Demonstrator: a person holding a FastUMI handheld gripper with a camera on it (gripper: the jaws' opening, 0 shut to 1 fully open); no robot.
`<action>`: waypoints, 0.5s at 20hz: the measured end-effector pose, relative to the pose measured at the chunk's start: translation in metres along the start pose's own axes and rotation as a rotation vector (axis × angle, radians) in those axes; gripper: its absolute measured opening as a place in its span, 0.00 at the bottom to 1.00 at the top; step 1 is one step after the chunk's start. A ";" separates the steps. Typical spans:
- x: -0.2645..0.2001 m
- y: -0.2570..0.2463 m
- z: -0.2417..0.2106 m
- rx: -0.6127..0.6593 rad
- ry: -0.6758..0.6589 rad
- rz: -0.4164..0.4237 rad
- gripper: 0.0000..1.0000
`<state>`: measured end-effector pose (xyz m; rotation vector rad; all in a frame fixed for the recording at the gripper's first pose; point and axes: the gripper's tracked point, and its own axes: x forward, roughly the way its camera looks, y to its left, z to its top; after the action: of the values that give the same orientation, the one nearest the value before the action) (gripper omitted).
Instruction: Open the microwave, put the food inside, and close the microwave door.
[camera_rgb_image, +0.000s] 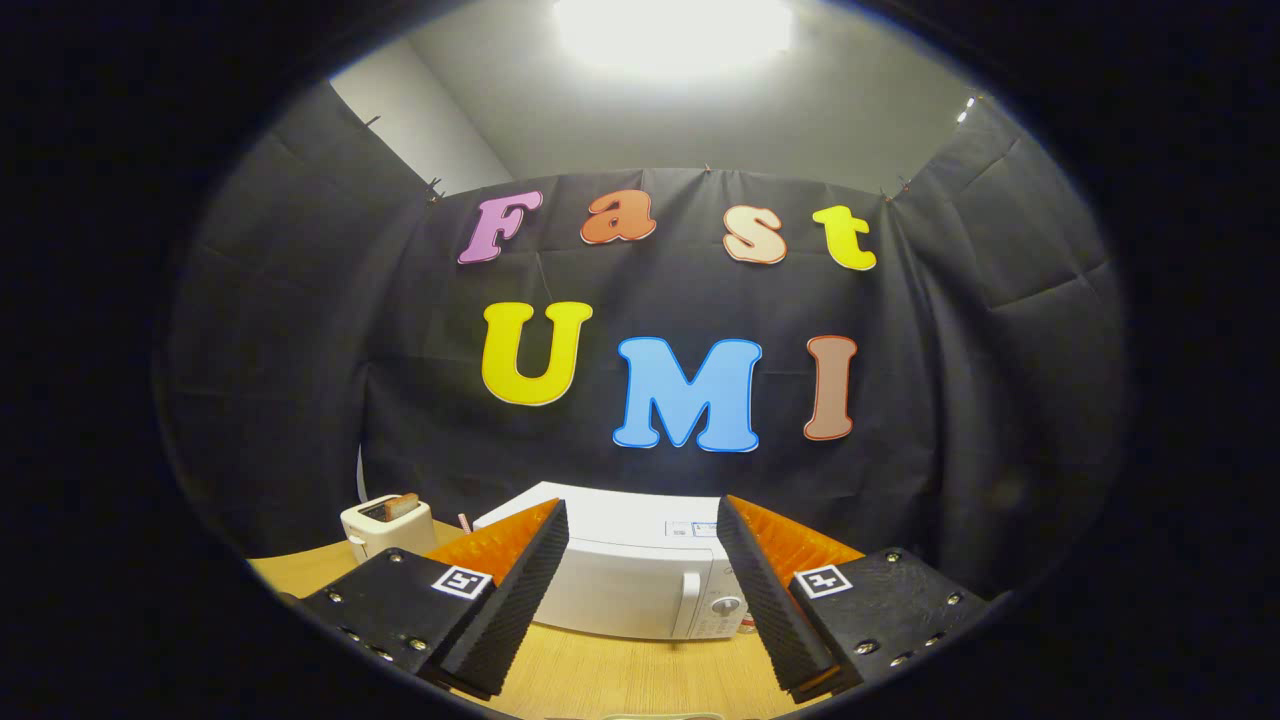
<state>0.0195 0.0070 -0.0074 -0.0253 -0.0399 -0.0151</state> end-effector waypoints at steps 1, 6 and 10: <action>0.003 -0.001 -0.006 0.002 0.008 -0.004 0.95; 0.025 -0.006 -0.049 0.012 0.056 -0.006 0.95; 0.046 -0.015 -0.091 0.024 0.096 -0.021 0.95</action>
<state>0.0684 -0.0111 -0.0963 -0.0004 0.0553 -0.0370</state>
